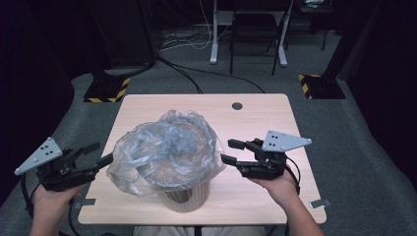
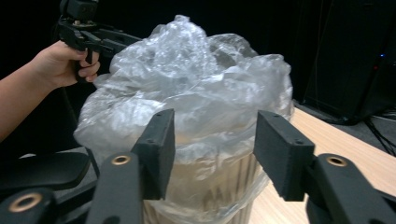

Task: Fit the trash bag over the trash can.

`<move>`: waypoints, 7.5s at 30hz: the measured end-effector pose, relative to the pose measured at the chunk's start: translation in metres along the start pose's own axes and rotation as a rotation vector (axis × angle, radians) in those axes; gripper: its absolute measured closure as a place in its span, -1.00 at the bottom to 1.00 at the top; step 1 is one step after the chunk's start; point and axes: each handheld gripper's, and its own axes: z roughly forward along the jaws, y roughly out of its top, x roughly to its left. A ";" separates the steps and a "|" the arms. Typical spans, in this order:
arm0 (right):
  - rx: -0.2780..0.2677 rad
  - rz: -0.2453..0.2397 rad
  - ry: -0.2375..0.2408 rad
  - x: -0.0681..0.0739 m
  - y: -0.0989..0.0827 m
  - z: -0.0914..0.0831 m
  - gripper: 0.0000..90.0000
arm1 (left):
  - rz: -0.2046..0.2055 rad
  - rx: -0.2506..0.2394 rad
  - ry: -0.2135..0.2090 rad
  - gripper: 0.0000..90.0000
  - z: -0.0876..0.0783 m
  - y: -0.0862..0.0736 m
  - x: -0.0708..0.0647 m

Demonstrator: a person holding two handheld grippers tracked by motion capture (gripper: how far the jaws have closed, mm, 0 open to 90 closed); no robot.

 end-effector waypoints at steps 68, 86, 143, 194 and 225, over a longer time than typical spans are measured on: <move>0.106 -0.002 0.039 -0.014 -0.037 -0.007 0.23 | 0.014 0.031 -0.029 0.10 0.019 -0.031 0.007; 0.152 0.007 0.046 -0.007 -0.053 0.026 0.23 | 0.025 0.060 -0.060 0.03 0.048 -0.033 -0.003; 0.083 0.010 0.043 -0.003 -0.057 -0.003 -0.24 | 0.014 0.016 -0.124 -0.32 0.022 -0.031 0.000; 0.028 -0.017 -0.011 -0.011 -0.010 0.028 0.06 | 0.124 0.033 -0.234 -0.34 0.093 0.032 -0.033; 0.048 0.032 -0.025 -0.027 -0.016 0.039 0.13 | 0.202 0.122 -0.270 -0.31 0.094 0.012 -0.034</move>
